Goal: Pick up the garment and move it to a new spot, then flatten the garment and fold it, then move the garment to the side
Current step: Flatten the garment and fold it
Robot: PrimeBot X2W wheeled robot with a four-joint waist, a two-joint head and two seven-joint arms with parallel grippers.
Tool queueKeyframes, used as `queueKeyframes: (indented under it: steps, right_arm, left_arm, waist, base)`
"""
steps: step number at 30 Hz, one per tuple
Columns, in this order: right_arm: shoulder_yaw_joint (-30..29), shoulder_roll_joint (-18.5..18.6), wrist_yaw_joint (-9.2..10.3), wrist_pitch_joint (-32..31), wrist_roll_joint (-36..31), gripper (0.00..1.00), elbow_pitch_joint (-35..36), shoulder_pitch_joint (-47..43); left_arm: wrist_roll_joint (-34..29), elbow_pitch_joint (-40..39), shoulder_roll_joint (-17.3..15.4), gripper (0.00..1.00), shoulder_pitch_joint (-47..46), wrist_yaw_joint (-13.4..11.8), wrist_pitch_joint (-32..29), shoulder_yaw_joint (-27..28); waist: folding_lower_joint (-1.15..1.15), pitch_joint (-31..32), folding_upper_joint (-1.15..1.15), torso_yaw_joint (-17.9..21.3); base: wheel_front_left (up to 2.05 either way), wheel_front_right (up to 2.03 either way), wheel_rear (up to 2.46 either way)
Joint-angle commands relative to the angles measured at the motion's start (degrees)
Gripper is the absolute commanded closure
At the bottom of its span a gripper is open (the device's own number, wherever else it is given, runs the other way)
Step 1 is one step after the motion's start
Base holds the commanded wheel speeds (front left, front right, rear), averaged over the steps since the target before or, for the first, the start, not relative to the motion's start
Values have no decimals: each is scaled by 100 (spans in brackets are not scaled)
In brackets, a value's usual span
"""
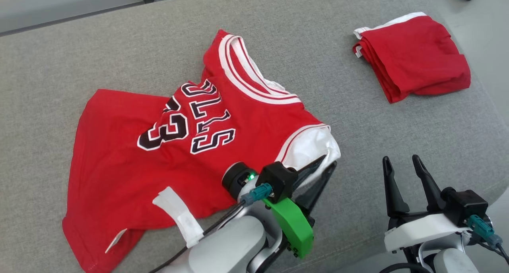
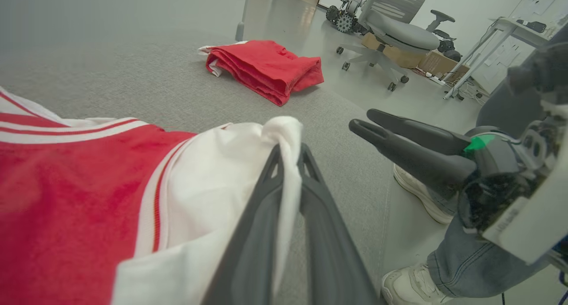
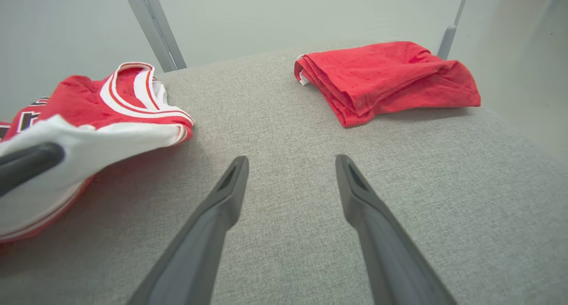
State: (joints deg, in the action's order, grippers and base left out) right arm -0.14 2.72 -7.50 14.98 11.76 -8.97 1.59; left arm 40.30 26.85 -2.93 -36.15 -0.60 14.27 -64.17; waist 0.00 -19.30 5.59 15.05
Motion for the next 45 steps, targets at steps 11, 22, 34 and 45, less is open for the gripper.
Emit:
queueKeyframes:
  steps: [11,22,34,45]
  right_arm:
    - [-134,15,3,8,70,0,-10,11]
    - [-343,18,3,8,-119,0,348,-97]
    - [-925,16,3,8,-523,0,512,-563]
    - [-969,91,3,8,-774,0,435,-980]
  left_arm:
    - [912,-402,-1,0,72,136,91,-190]
    - [142,-1319,-361,0,572,-277,85,1369]
    - [-1542,-2343,-1122,0,2797,-915,85,3371]
    - [-2124,-2137,-1174,0,4480,-741,85,4856]
  waist:
    - [0,-85,-1,-60]
    - [0,278,-1,-398]
    - [0,897,-1,-1146]
    - [0,1343,-1,-1529]
  base:
    - [0,0,0]
    - [0,0,0]
    - [0,0,0]
    - [0,0,0]
